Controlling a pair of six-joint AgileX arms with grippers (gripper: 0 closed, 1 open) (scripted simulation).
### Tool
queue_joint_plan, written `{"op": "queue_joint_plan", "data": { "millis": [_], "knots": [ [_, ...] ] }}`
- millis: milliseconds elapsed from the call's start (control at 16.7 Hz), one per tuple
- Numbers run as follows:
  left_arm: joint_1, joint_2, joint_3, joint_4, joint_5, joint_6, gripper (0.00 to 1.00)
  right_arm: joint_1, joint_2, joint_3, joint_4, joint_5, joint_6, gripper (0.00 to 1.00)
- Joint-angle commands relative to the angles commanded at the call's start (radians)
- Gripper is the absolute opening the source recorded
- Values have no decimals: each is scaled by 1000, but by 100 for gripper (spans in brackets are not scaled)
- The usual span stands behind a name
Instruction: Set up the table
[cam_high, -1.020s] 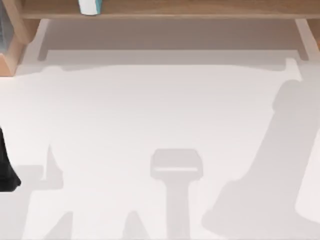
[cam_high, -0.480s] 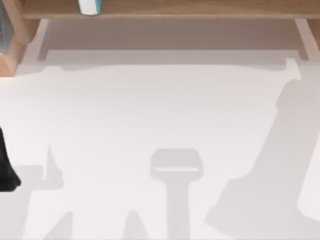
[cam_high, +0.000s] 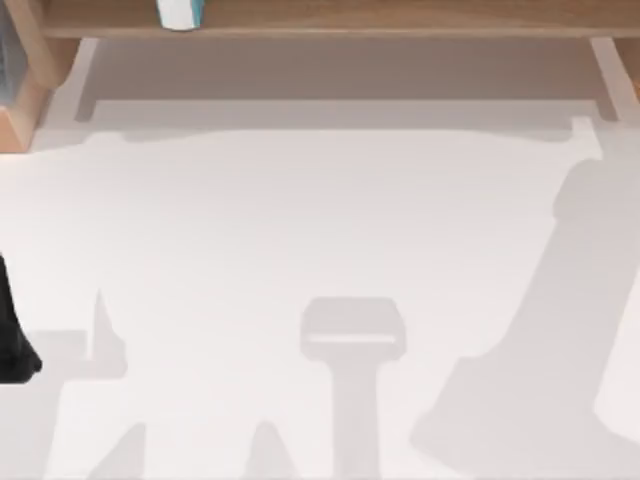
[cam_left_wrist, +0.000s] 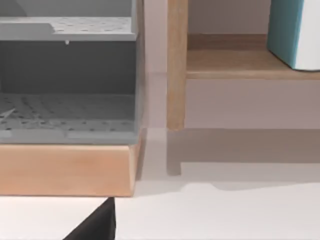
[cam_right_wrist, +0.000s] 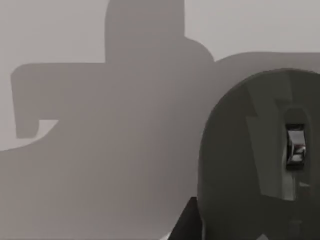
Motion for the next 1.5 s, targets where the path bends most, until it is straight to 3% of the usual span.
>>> {"op": "queue_joint_plan", "data": {
  "millis": [120, 900, 1500],
  "knots": [
    [0, 0, 0, 0, 0, 0, 100, 0, 0, 0, 0, 0, 0, 0],
    [0, 0, 0, 0, 0, 0, 100, -5, -79, -11, 6, -16, -16, 0],
    [0, 0, 0, 0, 0, 0, 100, -98, -552, -395, 172, -78, -69, 0]
  ]
}}
